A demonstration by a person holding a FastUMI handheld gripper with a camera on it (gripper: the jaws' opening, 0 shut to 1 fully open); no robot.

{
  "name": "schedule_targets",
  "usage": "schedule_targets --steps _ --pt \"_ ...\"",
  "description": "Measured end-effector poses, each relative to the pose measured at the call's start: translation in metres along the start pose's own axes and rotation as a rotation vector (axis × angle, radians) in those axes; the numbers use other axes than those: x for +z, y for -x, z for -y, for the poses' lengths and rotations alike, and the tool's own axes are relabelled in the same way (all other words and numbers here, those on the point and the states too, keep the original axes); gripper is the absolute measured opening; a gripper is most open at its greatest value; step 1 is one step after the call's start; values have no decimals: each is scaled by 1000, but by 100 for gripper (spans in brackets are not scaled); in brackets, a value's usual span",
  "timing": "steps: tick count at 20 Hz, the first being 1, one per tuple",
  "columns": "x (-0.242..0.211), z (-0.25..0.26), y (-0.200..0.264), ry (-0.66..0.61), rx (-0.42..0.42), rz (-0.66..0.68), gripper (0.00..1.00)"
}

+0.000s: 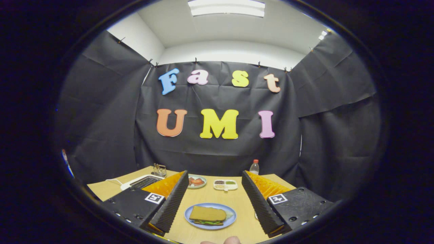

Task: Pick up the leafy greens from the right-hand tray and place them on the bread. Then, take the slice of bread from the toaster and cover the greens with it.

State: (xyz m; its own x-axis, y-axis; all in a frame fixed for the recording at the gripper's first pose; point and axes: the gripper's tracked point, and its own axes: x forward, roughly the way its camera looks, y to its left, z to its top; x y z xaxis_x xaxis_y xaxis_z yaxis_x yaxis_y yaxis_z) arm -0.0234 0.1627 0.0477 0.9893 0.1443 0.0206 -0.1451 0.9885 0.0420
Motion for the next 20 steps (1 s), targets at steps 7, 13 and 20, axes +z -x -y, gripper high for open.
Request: schedule_targets --steps 7,13,20 --pt "9 8 0 -56 -43 26 95" --pt "10 -1 -1 -50 -33 11 94" --pt "11 -5 -1 -65 -31 -1 94"
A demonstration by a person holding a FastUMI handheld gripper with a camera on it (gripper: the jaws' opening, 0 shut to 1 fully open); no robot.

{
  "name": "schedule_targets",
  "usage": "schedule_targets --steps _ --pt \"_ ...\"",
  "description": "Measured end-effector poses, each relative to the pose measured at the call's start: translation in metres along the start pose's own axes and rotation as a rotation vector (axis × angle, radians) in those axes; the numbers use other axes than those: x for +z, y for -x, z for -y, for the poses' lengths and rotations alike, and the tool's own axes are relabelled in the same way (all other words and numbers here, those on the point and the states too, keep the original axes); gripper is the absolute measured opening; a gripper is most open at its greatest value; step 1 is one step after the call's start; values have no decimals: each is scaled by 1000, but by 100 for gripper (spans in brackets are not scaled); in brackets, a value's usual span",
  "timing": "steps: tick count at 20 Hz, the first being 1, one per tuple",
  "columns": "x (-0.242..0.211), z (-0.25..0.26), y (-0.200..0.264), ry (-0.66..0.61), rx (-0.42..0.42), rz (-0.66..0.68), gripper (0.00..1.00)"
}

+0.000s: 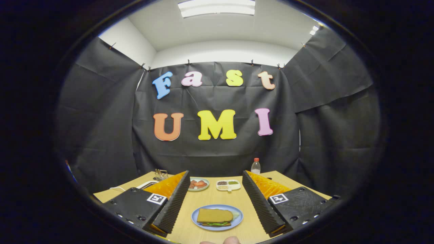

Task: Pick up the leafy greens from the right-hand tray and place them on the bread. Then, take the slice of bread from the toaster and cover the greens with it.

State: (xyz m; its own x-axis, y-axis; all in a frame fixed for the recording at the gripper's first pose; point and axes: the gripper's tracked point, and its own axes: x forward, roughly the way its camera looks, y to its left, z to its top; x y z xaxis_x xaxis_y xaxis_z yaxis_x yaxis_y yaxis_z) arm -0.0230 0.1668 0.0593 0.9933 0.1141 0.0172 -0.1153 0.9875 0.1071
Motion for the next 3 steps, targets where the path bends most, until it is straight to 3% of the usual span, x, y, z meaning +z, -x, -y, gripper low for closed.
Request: schedule_targets --steps 3 --pt "4 -1 3 -3 -1 4 94"
